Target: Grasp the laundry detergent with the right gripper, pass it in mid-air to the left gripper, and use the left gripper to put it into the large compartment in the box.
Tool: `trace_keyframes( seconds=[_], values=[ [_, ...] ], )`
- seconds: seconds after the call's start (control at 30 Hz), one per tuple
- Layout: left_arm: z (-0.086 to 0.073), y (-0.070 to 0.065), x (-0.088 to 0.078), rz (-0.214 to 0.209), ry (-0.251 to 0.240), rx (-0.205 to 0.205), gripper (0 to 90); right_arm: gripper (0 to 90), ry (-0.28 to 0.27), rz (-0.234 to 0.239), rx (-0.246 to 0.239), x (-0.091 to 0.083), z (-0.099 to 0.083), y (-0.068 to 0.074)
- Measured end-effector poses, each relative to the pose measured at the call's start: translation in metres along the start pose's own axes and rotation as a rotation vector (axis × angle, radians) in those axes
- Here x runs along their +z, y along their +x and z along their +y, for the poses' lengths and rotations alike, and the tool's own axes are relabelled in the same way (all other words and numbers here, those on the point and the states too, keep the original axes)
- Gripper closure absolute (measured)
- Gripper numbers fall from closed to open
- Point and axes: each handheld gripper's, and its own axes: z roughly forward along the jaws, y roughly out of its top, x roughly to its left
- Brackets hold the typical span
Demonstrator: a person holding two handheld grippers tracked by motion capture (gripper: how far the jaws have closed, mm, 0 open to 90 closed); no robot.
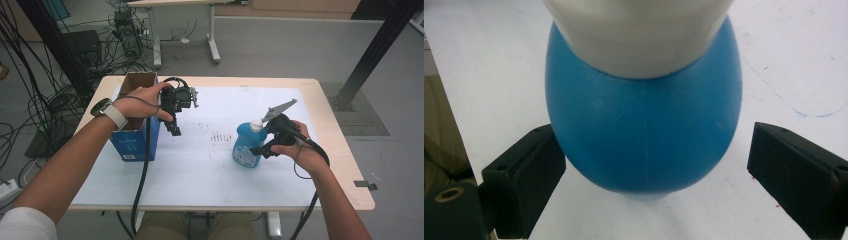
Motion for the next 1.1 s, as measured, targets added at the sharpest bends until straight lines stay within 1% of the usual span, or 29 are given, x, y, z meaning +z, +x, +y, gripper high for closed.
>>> trace_keyframes(
  seconds=[0.33, 0.67, 1.1],
  values=[
    [0.0002, -0.0002, 0.0007, 0.001, -0.004, -0.002, 9.6, 8.6, -0.011, -0.002, 0.007, 0.0034, -0.0022, 0.0014],
    [0.0000, 0.0001, 0.0012, 0.000, -0.006, -0.002, 9.6, 8.5, -0.041, -0.016, 0.016, 0.0042, -0.0034, 0.0015],
    [0.0000, -0.0001, 0.0018, -0.001, -0.004, -0.003, 9.6, 8.6, -0.042, -0.017, 0.017, 0.0044, -0.0036, 0.0013]
  ],
)
